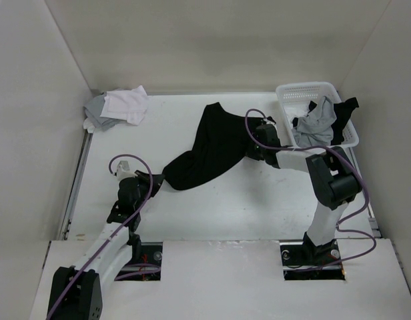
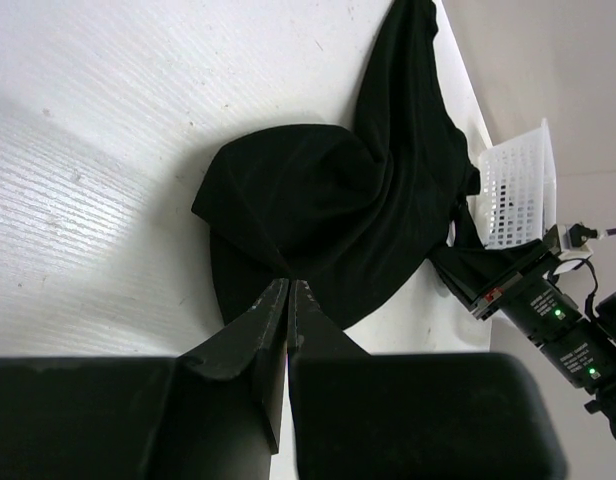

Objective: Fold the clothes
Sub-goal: Flatten the tank top out

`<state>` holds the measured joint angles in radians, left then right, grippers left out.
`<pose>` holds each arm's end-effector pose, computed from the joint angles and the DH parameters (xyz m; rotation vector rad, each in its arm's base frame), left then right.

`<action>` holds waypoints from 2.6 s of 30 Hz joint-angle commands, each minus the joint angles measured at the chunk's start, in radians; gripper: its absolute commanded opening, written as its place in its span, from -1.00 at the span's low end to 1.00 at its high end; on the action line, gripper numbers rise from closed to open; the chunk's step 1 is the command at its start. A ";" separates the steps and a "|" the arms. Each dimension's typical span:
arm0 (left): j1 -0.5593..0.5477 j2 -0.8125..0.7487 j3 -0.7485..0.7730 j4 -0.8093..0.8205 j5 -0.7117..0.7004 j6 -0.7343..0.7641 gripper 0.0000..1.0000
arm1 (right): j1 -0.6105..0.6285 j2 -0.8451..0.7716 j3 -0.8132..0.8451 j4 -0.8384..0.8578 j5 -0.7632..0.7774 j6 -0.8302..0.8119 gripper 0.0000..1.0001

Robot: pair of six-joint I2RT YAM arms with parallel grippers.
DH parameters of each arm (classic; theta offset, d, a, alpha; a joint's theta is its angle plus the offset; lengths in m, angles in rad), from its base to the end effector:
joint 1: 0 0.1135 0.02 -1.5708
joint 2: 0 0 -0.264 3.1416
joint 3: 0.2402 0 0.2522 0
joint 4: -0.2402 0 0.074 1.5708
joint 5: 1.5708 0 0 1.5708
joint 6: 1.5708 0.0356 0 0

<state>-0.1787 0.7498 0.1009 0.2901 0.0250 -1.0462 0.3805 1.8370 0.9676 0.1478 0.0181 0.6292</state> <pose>0.1581 -0.0295 0.1547 -0.8343 1.8430 -0.8266 0.3490 0.1389 0.1474 0.3002 2.3245 0.4939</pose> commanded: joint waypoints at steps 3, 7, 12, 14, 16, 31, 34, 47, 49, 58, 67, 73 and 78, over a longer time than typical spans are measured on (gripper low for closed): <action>-0.008 -0.001 0.051 0.050 -0.020 0.017 -0.97 | -0.005 0.014 0.020 0.082 -0.006 0.003 -0.84; -0.008 -0.015 0.063 0.044 -0.030 0.018 -0.97 | -0.001 0.016 0.039 0.052 0.014 0.004 -1.00; -0.011 -0.036 0.137 0.017 -0.033 0.032 -0.98 | 0.065 -0.212 -0.079 0.045 0.101 0.000 -1.00; -0.037 -0.047 0.195 -0.005 -0.049 0.052 -0.99 | 0.111 -0.359 -0.127 0.015 0.140 0.001 -1.00; -0.069 -0.064 0.264 -0.044 -0.089 0.077 -0.99 | 0.163 -0.522 -0.161 -0.054 0.199 0.000 -1.00; -0.212 -0.228 0.857 -0.177 -0.393 0.311 -1.00 | 0.989 -1.145 0.426 -0.662 1.038 -0.228 -1.00; -0.206 -0.202 0.928 -0.180 -0.413 0.331 -1.00 | 1.154 -1.061 0.543 -0.514 1.184 -0.476 -1.00; -0.114 0.239 0.798 -0.137 -0.416 0.270 -1.00 | 0.327 -0.698 0.410 -0.378 0.275 -0.274 -1.00; -0.081 0.365 0.816 -0.111 -0.361 0.232 -1.00 | 0.217 -0.595 0.384 -0.291 0.149 -0.229 -1.00; 0.035 0.686 1.324 -0.115 -0.174 0.178 -1.00 | 0.047 -0.139 1.113 -0.493 0.031 -0.230 -1.00; 0.086 0.675 1.570 -0.167 -0.165 0.290 -1.00 | 0.041 0.013 1.694 -0.735 0.025 -0.289 -1.00; 0.084 0.602 1.446 -0.143 -0.168 0.292 -1.00 | 0.033 -0.178 1.252 -0.628 0.037 -0.281 -1.00; 0.014 0.441 1.109 -0.065 -0.220 0.259 -1.00 | 0.042 -0.433 0.680 -0.446 0.069 -0.243 -1.00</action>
<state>-0.1272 1.2812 1.3651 0.1810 -0.1638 -0.7773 0.4187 1.4853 1.8679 -0.3717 0.0628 0.3626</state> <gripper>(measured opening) 0.014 0.006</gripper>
